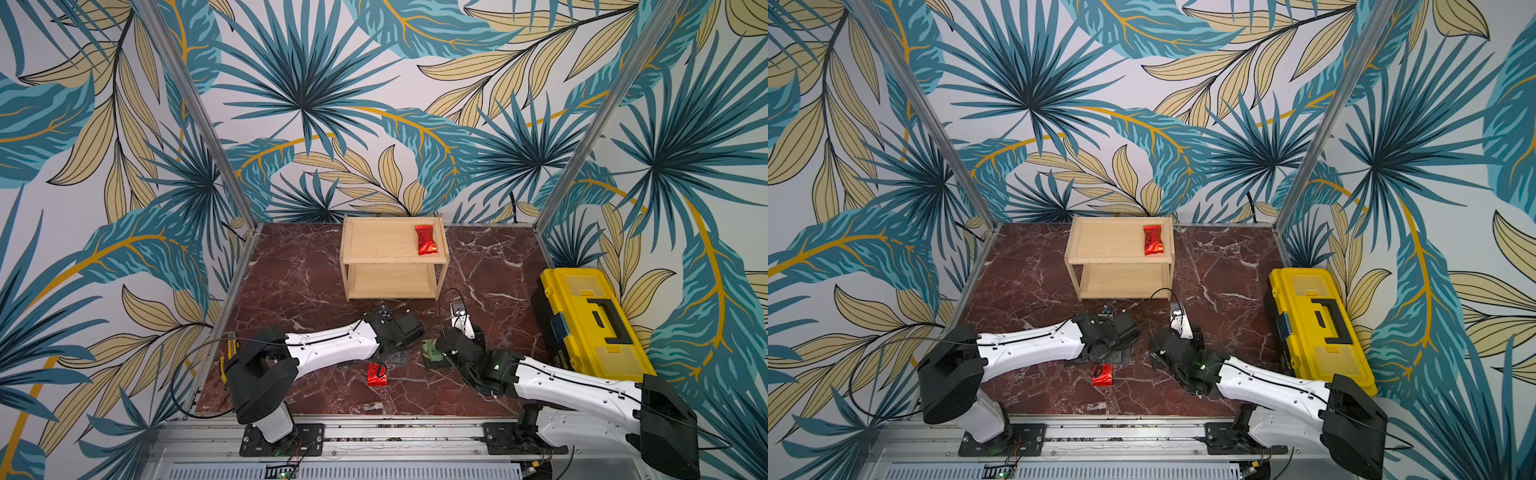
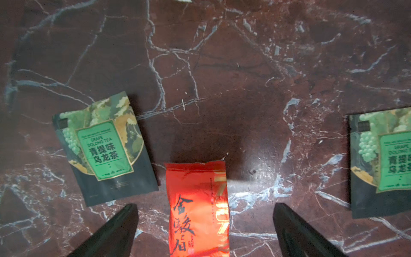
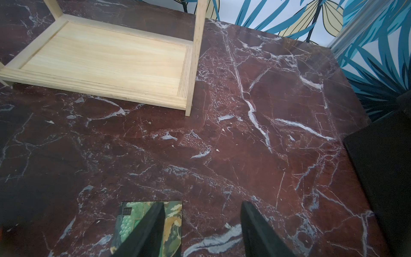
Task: Place the tea bags on the shelf by color
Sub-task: Pick up the tea bag from the center of the board.
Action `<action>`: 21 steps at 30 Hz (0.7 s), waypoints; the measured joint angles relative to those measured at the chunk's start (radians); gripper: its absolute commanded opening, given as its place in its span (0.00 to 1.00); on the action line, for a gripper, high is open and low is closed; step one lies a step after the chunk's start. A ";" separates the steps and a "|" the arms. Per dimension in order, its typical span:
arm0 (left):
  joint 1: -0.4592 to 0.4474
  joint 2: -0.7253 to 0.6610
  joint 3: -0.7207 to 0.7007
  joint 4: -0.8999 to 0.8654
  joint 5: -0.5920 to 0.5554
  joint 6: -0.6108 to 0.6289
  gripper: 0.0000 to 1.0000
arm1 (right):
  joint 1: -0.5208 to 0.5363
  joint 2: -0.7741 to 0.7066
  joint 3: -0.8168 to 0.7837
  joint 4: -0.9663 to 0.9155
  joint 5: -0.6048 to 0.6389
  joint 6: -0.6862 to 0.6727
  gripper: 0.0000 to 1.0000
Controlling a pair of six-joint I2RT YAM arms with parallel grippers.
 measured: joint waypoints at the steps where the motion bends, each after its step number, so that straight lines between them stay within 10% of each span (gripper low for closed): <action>1: 0.000 0.003 0.000 -0.002 0.002 -0.004 1.00 | -0.004 0.000 0.000 0.001 -0.005 0.000 0.60; 21: -0.040 -0.034 -0.020 -0.007 0.082 -0.018 0.96 | -0.029 -0.025 0.000 0.052 -0.037 -0.030 0.59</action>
